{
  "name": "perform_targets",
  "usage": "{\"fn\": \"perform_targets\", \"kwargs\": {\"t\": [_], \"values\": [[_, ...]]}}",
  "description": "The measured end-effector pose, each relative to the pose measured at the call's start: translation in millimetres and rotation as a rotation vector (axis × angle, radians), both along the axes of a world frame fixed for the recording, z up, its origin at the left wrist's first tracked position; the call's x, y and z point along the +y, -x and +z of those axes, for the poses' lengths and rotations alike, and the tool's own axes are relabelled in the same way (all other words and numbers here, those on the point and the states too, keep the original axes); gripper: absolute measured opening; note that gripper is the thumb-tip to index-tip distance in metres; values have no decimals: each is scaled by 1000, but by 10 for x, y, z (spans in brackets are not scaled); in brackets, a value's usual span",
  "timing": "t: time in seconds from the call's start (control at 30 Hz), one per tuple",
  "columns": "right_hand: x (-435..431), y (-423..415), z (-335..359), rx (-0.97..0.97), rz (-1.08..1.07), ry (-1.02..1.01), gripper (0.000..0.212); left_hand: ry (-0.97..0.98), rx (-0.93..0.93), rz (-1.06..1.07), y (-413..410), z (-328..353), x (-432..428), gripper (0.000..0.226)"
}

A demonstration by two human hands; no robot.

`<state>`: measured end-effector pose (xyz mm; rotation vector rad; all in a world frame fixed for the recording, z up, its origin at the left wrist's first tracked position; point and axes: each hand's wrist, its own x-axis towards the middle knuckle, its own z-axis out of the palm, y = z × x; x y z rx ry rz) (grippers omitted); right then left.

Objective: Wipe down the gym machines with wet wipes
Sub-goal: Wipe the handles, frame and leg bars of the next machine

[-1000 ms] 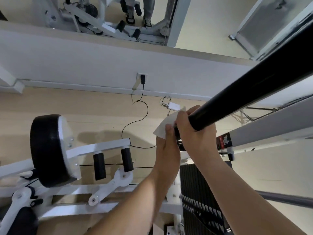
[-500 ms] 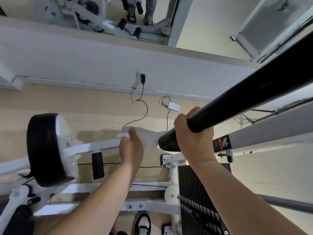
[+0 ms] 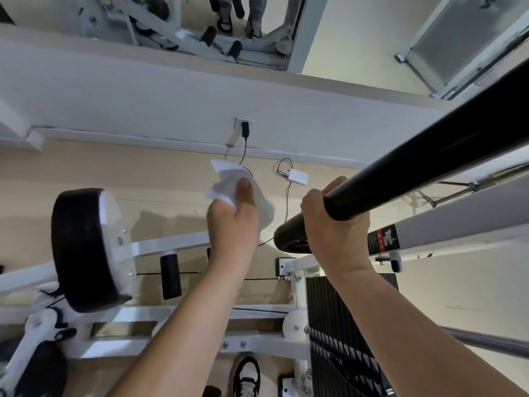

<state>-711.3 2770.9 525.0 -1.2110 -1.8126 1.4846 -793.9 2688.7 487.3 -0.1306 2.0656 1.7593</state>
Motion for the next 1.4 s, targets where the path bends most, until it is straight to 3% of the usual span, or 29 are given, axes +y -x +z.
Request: {"fn": "perform_targets", "kwargs": {"t": [0.1, 0.17, 0.33, 0.53, 0.6, 0.63, 0.7, 0.77, 0.8, 0.87, 0.93, 0.97, 1.03, 1.1, 1.2, 1.3, 1.4], "values": [[-7, 16, 0, 26, -21, -13, 32, -182, -93, -251, -199, -203, 137, 29], [-12, 21, -1, 49, -28, -25, 35, -284, -126, -369, -360, -340, 222, 36], [5, 34, -37, 39, -25, -52, 35, -393, -101, -299, -510, -653, 308, 48], [5, 43, -92, 42, -88, -26, 25, -192, -390, -372, -197, -1100, 343, 41], [6, 45, -69, 27, -75, -6, 25, -40, -443, -212, -11, -1064, 384, 40], [6, 46, -60, 13, -65, -6, 24, 69, -424, -98, 106, -1031, 370, 39], [6, 33, -53, -2, -67, -15, 25, 277, -190, 39, 313, -960, 266, 48], [-3, 49, -40, 7, -79, -15, 29, 380, 28, -74, 398, -890, 164, 51], [-6, 57, -37, 8, -79, -14, 30, 360, 26, -168, 337, -909, 161, 49], [-5, 58, -32, 3, -76, -21, 30, 225, -249, -281, 78, -957, 224, 38], [-5, 53, -40, -14, -81, -29, 29, -72, -709, -221, -180, -940, 266, 25], [-4, 55, -47, -17, -89, -34, 30, -195, -835, -153, -260, -924, 289, 21], [3, 64, -55, -9, -102, -33, 31, -368, -930, -88, -311, -887, 333, 26], [5, 56, -57, -14, -89, -31, 32, -408, -976, -51, -309, -870, 397, 40], [5, 42, -42, -14, -68, -20, 34, -370, -951, 11, -352, -787, 411, 24], [6, 34, -33, -14, -55, -46, 37, -391, -732, -2, -429, -705, 309, 12], [15, 36, -50, -2, -50, -49, 38, -388, -425, -62, -501, -626, 322, 47]]}}
